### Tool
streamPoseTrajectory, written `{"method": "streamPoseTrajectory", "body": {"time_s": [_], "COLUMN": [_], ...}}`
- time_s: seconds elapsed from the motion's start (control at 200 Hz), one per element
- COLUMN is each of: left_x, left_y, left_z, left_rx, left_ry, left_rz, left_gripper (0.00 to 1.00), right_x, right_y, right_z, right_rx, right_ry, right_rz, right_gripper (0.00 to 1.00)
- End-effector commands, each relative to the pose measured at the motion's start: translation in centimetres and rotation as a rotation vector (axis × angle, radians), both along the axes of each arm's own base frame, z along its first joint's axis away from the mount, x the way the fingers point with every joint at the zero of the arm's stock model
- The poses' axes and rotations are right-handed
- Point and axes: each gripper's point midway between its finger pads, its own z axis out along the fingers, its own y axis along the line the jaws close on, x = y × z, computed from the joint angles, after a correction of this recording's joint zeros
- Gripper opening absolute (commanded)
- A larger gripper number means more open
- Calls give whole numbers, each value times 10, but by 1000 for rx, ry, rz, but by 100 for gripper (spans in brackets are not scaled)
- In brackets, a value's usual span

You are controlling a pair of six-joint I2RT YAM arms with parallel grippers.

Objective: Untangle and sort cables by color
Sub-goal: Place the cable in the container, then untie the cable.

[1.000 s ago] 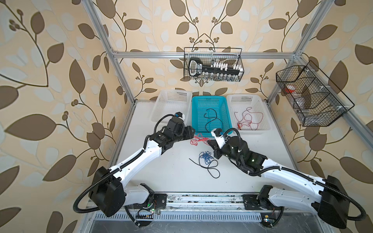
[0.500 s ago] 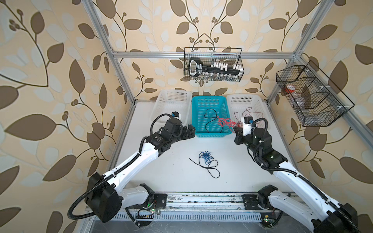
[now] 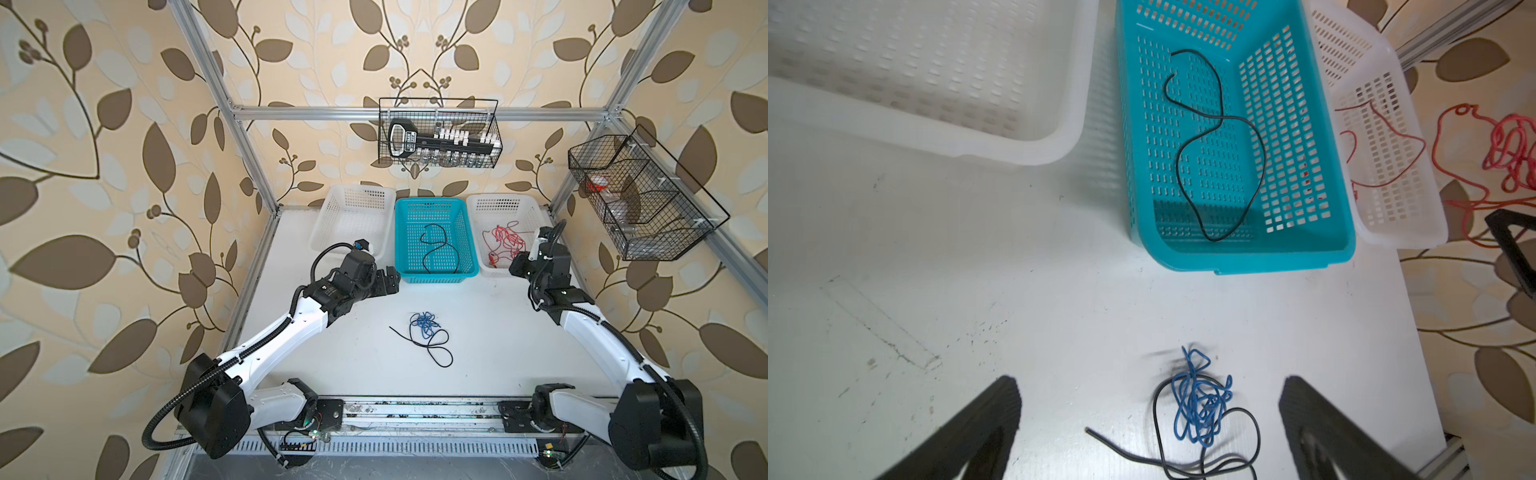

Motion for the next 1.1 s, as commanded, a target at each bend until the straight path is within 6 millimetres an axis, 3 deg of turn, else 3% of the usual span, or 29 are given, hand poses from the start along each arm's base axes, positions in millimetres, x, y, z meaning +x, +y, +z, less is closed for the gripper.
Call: {"method": "streamPoseTrajectory", "body": {"time_s": [0.0,0.16,0.325,0.585,0.715,0.82,1.095], "left_x": [-6,-7,-7,-8,-11,-16,-34], "left_y": [2,2,3,3,1,1,-6], "left_z": [3,-1,-5,-14,-28,-39,-65], "left_rx": [1,8,17,31,45,59,24], "left_ry": [-14,-2,5,29,71,109,196], "left_rz": [-18,-23,-24,-25,-43,-55,-102], "left_gripper": [99,99,99,99,99,99,97], "right_x": [9,19,22,11,-5,-21,-78], "right_y": [-7,-10,-7,11,39,70,150], "right_z": [-9,-29,-34,-1,17,20,-4], "right_rx": [22,60,83,71,34,27,-46], "right_ry": [33,82,89,5,-26,-21,73], "right_rz": [-27,-25,-3,62,136,229,500], "right_gripper": [9,16,28,38,41,41,42]}}
